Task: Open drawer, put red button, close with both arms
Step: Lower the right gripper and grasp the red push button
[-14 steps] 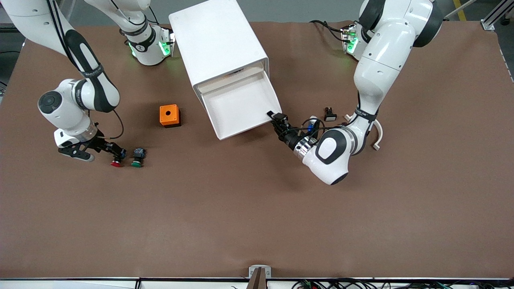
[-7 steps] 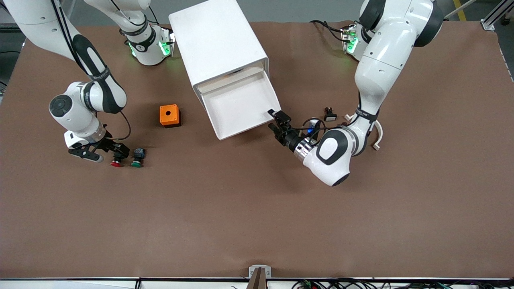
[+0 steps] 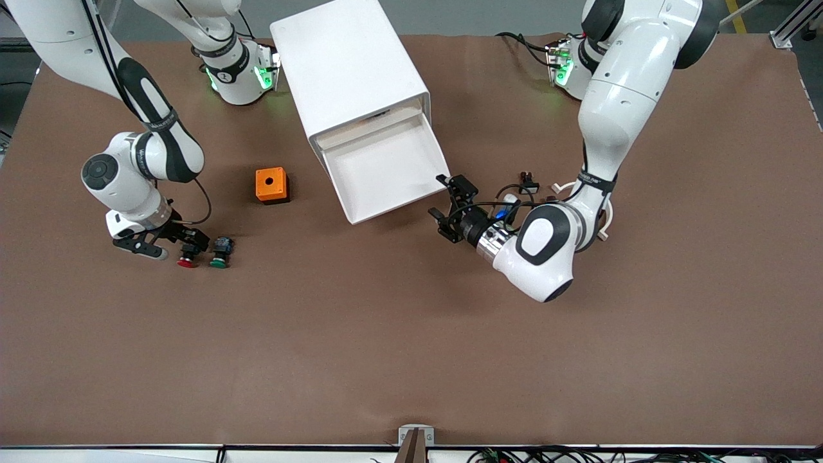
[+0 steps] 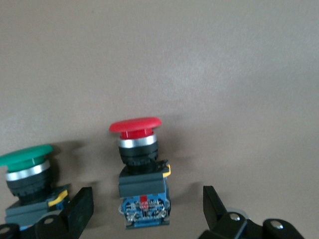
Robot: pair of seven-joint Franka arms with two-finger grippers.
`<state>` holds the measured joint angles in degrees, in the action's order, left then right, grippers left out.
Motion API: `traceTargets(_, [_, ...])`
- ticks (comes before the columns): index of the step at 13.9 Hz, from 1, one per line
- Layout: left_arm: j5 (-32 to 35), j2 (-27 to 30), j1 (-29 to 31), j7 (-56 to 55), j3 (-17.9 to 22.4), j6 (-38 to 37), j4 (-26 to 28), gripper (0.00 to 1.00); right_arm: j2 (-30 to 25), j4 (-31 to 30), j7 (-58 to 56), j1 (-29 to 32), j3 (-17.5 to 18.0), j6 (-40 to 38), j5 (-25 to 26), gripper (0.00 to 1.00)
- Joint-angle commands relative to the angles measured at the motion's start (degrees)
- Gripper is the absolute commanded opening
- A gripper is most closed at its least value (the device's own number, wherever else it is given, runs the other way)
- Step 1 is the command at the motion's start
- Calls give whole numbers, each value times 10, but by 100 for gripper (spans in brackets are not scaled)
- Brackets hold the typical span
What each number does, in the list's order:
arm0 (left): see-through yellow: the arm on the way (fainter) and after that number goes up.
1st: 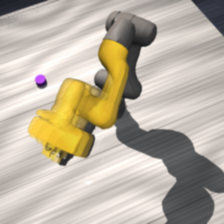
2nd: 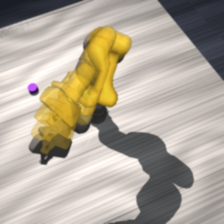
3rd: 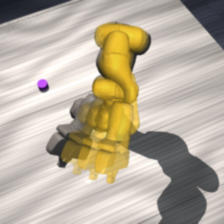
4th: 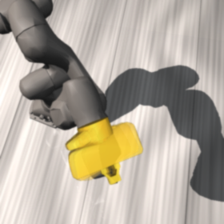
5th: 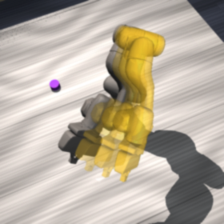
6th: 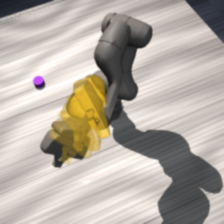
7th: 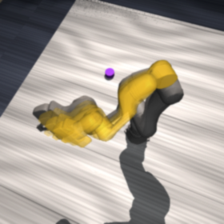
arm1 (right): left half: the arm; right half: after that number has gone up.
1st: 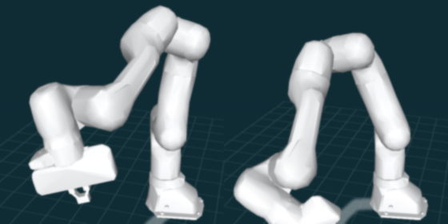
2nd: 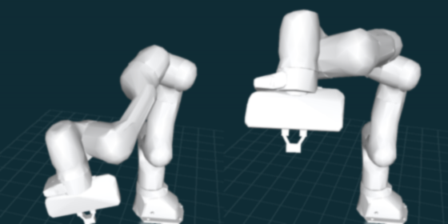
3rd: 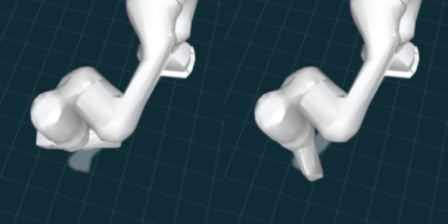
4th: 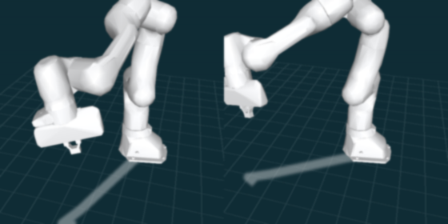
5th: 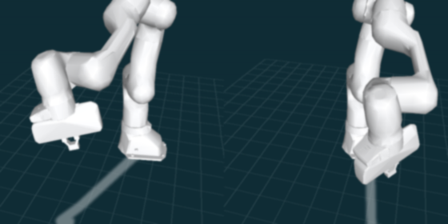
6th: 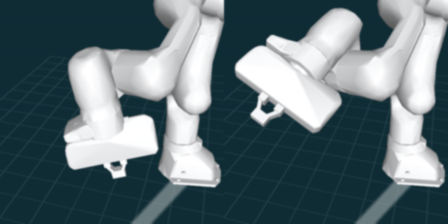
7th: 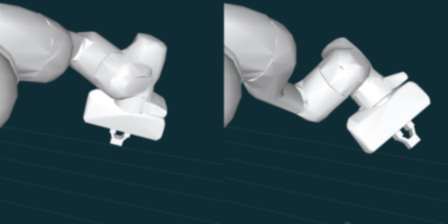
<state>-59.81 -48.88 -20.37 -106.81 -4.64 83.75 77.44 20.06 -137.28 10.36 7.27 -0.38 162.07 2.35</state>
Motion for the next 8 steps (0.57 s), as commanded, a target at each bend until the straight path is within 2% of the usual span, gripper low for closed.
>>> traceTargets(1, [13,8,11,69,-2,-9,-20,100,-6,-8,7,-8,0,-12,-5,51])
traceTargets(3, [38,8,11,133,-2,-10,-35,100,-6,-8,7,-8,1,-16,-5,12])
traceTargets(4, [49,8,11,167,1,-9,-39,100,-6,-7,6,-8,0,-23,-5,0])
traceTargets(8, [77,9,10,298,32,-6,-56,100,-18,3,2,-9,1,-40,-5,0])
